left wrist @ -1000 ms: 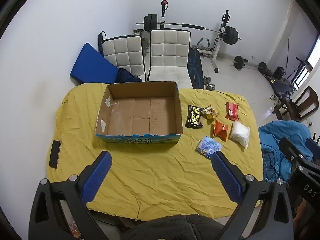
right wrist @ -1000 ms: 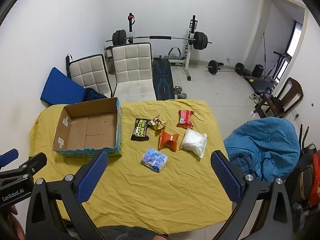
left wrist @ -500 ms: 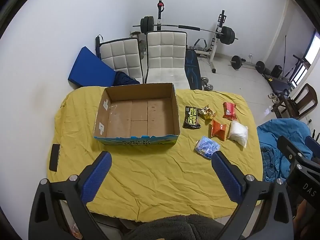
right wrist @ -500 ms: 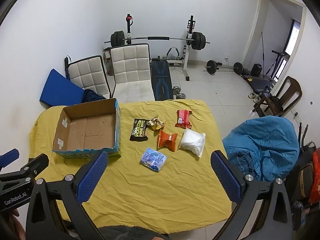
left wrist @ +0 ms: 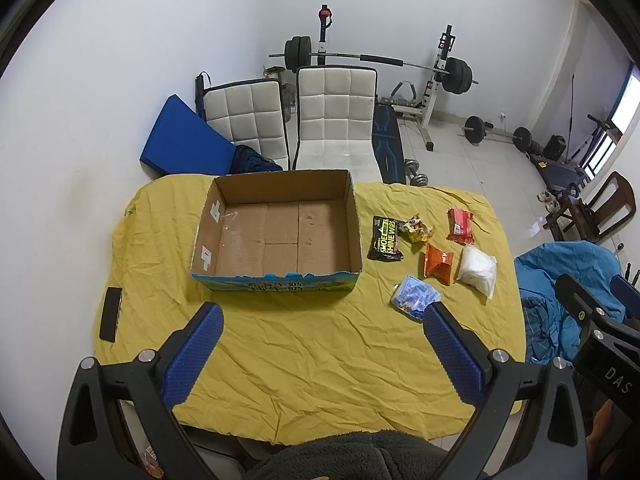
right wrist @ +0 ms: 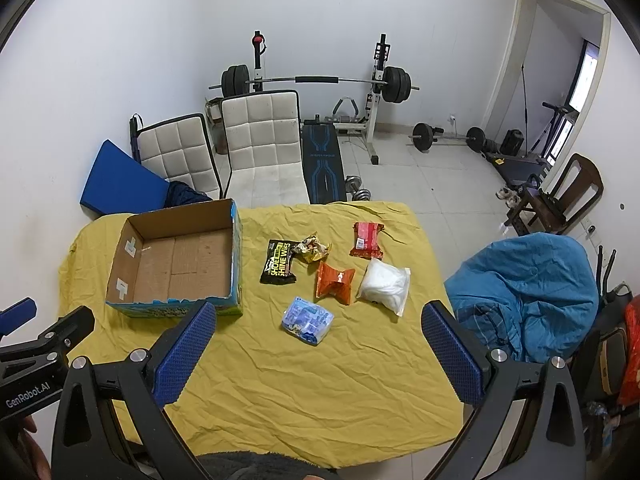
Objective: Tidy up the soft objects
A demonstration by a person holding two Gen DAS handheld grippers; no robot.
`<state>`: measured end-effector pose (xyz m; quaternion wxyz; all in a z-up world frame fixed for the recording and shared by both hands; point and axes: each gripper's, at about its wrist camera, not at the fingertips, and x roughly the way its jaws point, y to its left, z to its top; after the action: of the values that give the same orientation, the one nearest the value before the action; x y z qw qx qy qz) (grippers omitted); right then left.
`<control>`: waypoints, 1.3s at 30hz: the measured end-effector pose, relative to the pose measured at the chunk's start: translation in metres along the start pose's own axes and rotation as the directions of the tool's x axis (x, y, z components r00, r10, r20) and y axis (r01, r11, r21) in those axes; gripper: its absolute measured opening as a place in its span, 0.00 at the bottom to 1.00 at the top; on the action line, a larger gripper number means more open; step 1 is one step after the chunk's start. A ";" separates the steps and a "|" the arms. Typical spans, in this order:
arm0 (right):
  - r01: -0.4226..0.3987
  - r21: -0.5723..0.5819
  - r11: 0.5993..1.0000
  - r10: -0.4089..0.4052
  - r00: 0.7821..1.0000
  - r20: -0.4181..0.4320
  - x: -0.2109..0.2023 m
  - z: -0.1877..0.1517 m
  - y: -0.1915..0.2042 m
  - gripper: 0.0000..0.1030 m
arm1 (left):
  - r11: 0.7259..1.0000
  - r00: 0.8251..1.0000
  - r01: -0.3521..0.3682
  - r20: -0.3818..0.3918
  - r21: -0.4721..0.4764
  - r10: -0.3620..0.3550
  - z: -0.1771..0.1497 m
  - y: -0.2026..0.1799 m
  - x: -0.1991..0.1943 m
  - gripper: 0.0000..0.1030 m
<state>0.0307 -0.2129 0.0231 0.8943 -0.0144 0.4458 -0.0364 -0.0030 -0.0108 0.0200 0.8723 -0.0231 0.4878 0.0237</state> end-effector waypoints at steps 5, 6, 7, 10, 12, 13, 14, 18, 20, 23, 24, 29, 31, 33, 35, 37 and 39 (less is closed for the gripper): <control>0.001 0.000 1.000 -0.001 1.000 0.001 0.000 0.001 0.000 1.00 | 1.000 1.000 -0.001 0.014 -0.005 0.001 -0.001 0.004 -0.003 0.99; -0.001 0.001 1.000 0.001 1.000 0.002 0.000 0.000 -0.001 1.00 | 1.000 1.000 0.000 0.017 -0.008 0.000 -0.002 0.005 -0.003 0.99; -0.001 0.002 1.000 0.001 1.000 0.002 -0.001 0.001 -0.001 1.00 | 1.000 1.000 0.001 0.020 -0.009 0.000 -0.001 0.005 -0.005 0.99; 0.002 -0.002 1.000 -0.002 1.000 0.007 -0.002 0.003 0.002 1.00 | 1.000 1.000 -0.002 0.025 -0.012 0.002 -0.003 0.007 -0.004 0.99; 0.002 0.001 1.000 -0.002 1.000 0.014 -0.013 0.007 0.002 1.00 | 1.000 1.000 0.003 0.026 -0.014 -0.003 -0.004 0.009 -0.003 0.99; 0.002 0.001 1.000 -0.002 1.000 0.012 -0.014 0.007 0.001 1.00 | 1.000 1.000 0.002 0.025 -0.015 -0.002 -0.004 0.010 -0.003 0.99; -0.001 0.002 1.000 0.001 1.000 0.014 -0.014 0.006 0.001 1.00 | 1.000 1.000 0.002 0.024 -0.015 -0.001 -0.004 0.010 -0.002 0.99; 0.001 -0.002 1.000 -0.001 1.000 0.013 -0.016 0.007 0.001 1.00 | 1.000 1.000 -0.001 0.025 -0.013 0.001 -0.004 0.010 -0.003 0.99; 0.001 -0.002 1.000 -0.001 1.000 0.014 -0.018 0.008 0.001 1.00 | 1.000 1.000 0.000 0.025 -0.014 0.001 -0.004 0.010 -0.004 0.99; -0.003 0.002 1.000 0.003 1.000 0.014 -0.017 0.006 0.000 1.00 | 1.000 1.000 0.001 0.026 -0.011 -0.001 -0.005 0.011 -0.004 0.99; -0.004 0.002 1.000 0.004 1.000 0.015 -0.017 0.006 0.000 1.00 | 1.000 1.000 -0.001 0.026 -0.012 0.001 -0.004 0.010 -0.004 0.99; -0.002 -0.004 1.000 0.002 1.000 0.026 -0.018 0.005 0.000 1.00 | 1.000 1.000 -0.002 0.024 -0.011 0.002 -0.007 0.012 -0.003 0.99; -0.004 -0.003 1.000 0.004 1.000 0.027 -0.018 0.003 0.000 1.00 | 1.000 1.000 -0.002 0.026 -0.011 0.002 -0.007 0.013 -0.003 0.99; -0.004 -0.005 1.000 0.004 1.000 0.029 -0.018 0.001 0.001 1.00 | 1.000 1.000 -0.003 0.028 -0.013 0.003 -0.006 0.014 -0.003 0.99; -0.002 -0.005 1.000 0.002 1.000 0.030 -0.019 0.000 0.000 1.00 | 1.000 0.999 -0.004 0.033 -0.015 0.005 -0.007 0.015 -0.004 0.99; -0.002 -0.008 1.000 0.003 0.999 0.033 -0.020 -0.001 0.001 1.00 | 1.000 0.999 -0.006 0.040 -0.016 0.007 -0.009 0.016 -0.005 0.99; -0.002 -0.005 1.000 0.002 0.999 0.035 -0.020 -0.001 0.000 1.00 | 1.000 0.999 -0.007 0.045 -0.016 0.008 -0.010 0.014 -0.008 0.99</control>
<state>0.0176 -0.2110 0.0385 0.9020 -0.0166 0.4301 -0.0341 -0.0165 0.0023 0.0211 0.8827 -0.0278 0.4681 0.0316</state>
